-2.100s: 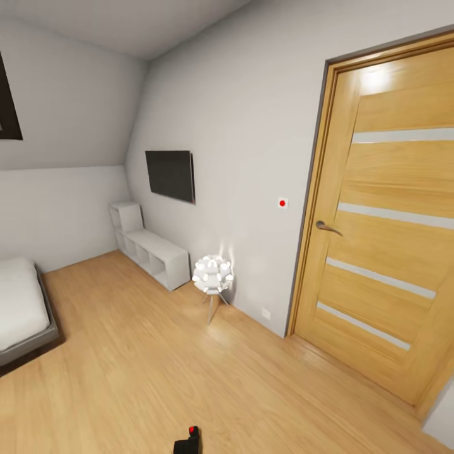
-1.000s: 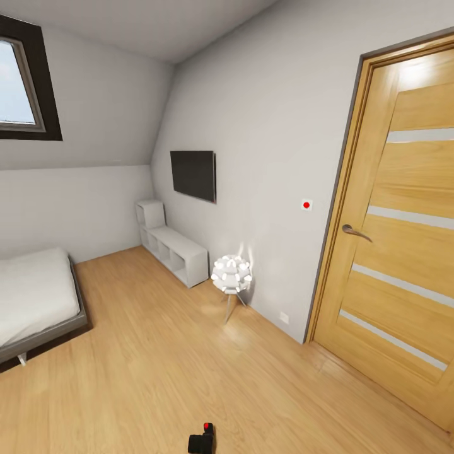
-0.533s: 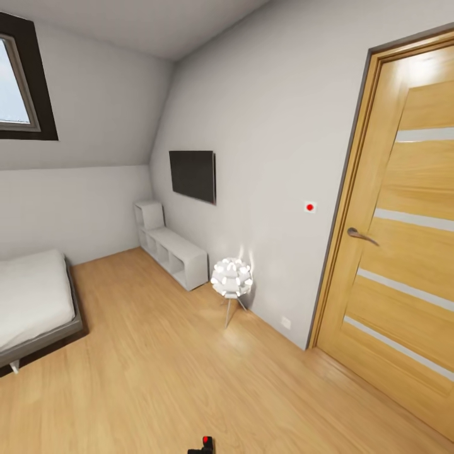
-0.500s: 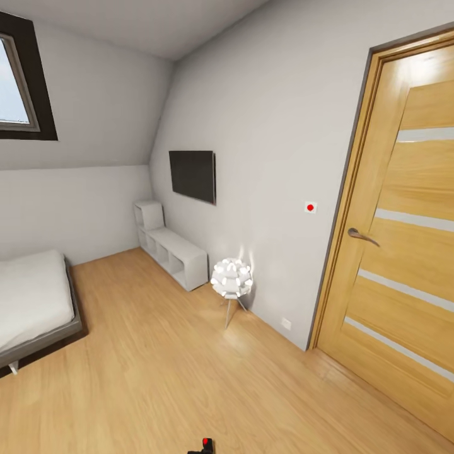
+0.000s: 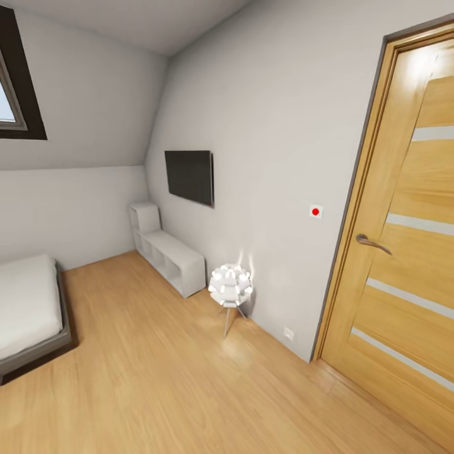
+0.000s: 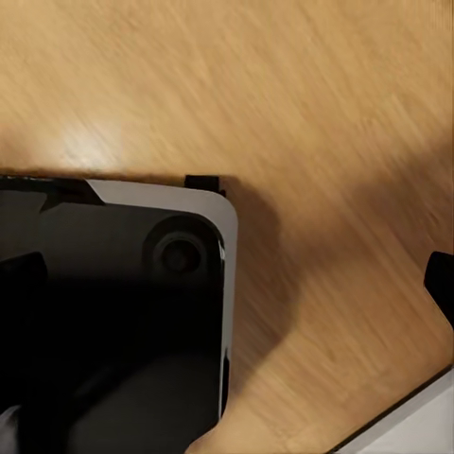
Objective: Attach the digital camera to the camera tripod in the bedroom.
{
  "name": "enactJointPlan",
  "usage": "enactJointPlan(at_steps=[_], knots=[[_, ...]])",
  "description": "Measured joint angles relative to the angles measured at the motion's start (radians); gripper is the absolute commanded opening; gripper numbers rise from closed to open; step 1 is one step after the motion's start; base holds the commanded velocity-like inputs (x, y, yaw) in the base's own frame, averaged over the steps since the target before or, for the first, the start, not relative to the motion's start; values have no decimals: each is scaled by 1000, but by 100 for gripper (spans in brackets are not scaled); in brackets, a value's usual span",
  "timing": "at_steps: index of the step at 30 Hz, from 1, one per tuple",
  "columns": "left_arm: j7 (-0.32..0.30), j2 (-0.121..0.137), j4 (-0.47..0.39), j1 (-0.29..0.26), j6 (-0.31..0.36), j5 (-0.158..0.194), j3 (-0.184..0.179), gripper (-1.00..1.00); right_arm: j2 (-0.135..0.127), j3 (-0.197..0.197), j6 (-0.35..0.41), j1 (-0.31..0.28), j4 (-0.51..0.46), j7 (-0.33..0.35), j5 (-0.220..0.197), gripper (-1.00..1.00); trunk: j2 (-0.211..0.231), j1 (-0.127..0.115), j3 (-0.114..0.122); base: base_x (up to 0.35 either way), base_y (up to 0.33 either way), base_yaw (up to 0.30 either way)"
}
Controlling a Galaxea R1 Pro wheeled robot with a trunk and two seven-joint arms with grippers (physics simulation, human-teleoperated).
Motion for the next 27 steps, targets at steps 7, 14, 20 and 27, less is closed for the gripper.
enactJointPlan(at_steps=[7, 14, 20, 27], knots=[[0, 0, 0, 0, -1, 6, 4, 100, 2, 1, 4, 0, 0, 0, 0, 100, 0, 0, 0, 79, 0, -198], [0, 0, 0, 0, -1, 8, 4, 100, 1, 1, 6, 0, 0, 0, 0, 100, 0, 0, 0, 13, 0, -233], [0, 0, 0, 0, -1, 8, 5, 100, 1, 1, 6, 0, 0, 0, 0, 100, 0, 0, 0, 1, 0, -177], [0, 0, 0, 0, -1, 9, 6, 100, 0, 1, 6, 0, 0, 0, 0, 100, 0, 0, 0, 0, 0, -44]])
